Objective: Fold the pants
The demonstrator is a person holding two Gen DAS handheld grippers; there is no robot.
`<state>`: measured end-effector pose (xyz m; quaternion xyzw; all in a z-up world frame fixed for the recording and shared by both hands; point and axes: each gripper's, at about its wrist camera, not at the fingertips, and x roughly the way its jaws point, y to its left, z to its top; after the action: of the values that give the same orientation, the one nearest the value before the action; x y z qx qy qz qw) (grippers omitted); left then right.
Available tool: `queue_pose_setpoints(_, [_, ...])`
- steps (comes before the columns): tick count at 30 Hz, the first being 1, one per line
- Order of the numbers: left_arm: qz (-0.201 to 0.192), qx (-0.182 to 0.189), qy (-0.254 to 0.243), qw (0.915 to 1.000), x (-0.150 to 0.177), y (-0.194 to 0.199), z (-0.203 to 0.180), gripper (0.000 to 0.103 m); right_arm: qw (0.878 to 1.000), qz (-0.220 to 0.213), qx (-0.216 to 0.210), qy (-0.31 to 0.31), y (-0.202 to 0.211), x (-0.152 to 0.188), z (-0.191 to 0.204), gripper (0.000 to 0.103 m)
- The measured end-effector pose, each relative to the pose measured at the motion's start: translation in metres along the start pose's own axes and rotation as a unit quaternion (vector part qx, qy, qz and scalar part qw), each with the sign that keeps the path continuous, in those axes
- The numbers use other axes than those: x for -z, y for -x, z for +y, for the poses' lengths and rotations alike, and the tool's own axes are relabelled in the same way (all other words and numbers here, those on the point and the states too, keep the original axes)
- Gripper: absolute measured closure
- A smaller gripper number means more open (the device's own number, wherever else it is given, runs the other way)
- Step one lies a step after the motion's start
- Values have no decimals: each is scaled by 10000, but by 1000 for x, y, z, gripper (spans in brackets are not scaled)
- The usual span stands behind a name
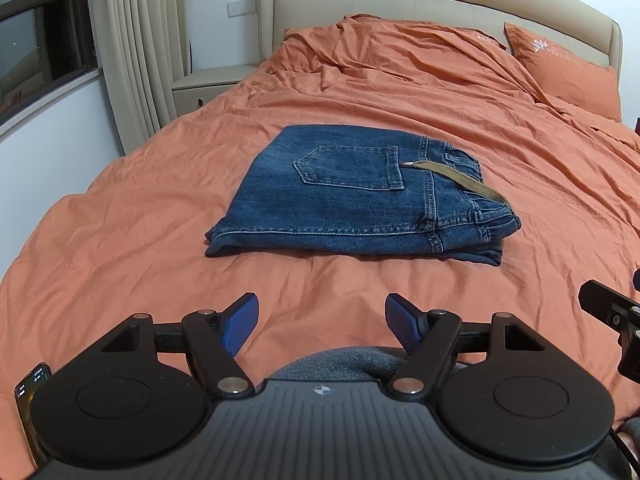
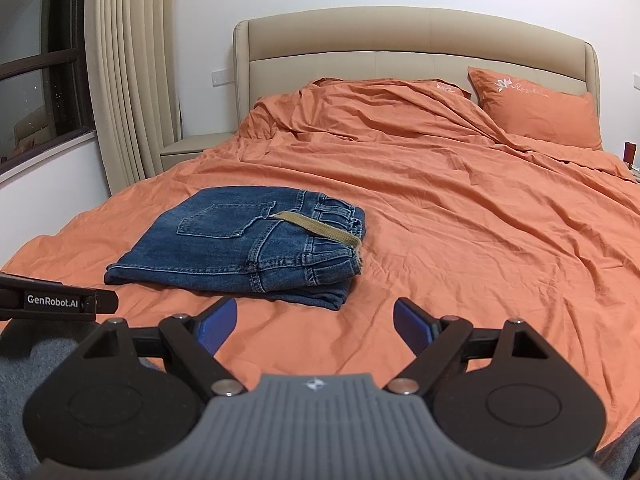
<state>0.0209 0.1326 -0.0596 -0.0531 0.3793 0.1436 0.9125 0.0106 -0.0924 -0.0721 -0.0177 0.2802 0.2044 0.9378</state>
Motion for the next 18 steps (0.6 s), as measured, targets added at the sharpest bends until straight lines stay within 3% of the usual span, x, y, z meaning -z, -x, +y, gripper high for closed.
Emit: queue_pose_setpoints(18, [25,44,-81,10000,1,-3,-1,20,10000,-23,3,-11,1,-1,1,21])
